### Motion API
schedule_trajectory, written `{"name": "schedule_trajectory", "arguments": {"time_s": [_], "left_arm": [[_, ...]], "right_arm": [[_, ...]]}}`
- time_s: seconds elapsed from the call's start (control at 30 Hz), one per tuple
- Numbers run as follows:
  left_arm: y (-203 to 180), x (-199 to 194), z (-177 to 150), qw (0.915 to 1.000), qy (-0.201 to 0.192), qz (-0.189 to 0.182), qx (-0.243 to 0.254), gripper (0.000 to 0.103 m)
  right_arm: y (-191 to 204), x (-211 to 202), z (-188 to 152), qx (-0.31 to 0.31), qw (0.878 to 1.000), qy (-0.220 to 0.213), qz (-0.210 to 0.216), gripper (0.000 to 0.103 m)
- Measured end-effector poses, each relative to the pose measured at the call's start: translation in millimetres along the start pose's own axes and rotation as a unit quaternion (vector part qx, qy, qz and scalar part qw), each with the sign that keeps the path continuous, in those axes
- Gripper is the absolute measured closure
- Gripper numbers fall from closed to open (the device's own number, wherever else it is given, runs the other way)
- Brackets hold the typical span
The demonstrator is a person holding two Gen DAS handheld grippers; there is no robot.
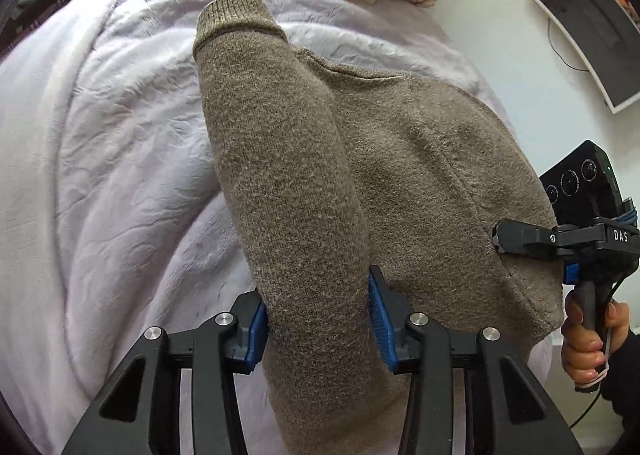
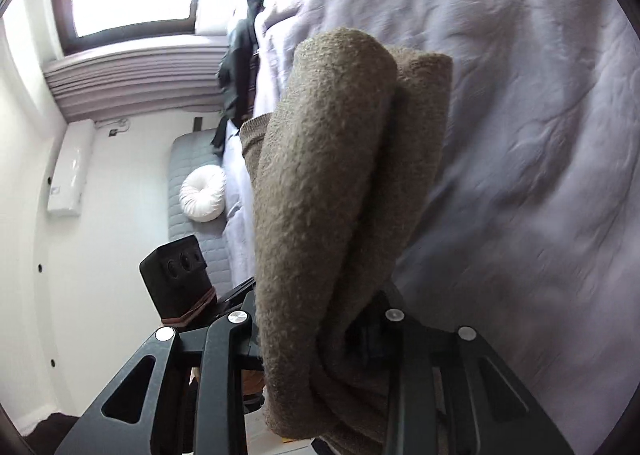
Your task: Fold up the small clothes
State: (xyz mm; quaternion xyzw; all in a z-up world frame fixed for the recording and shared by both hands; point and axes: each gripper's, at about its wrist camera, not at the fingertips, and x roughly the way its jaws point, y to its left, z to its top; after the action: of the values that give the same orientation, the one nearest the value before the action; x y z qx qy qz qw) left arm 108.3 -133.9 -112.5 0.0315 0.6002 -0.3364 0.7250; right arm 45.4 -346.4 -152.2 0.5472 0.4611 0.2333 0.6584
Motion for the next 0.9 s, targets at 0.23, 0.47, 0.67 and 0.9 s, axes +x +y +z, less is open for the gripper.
{"name": "schedule_trajectory", "arguments": {"time_s": [0.23, 0.47, 0.67, 0.9], "left_arm": [[6, -50, -40, 0.9999, 0.004, 0.001, -0.011, 0.058], [17, -46, -99, 0.9977, 0.049, 0.02, -0.042, 0.058], [40, -37, -130, 0.9916, 0.053, 0.101, -0.06, 0.057], [65, -52, -141, 0.9849, 0.048, 0.13, -0.104, 0.057]], "right_arm": [[26, 16, -42, 0.02, 0.999, 0.02, 0.027, 0.07], [16, 52, -83, 0.036, 0.998, 0.06, 0.002, 0.07], [4, 59, -80, -0.007, 0.978, 0.074, -0.193, 0.068], [26, 27, -84, -0.044, 0.948, 0.016, -0.314, 0.083]]}}
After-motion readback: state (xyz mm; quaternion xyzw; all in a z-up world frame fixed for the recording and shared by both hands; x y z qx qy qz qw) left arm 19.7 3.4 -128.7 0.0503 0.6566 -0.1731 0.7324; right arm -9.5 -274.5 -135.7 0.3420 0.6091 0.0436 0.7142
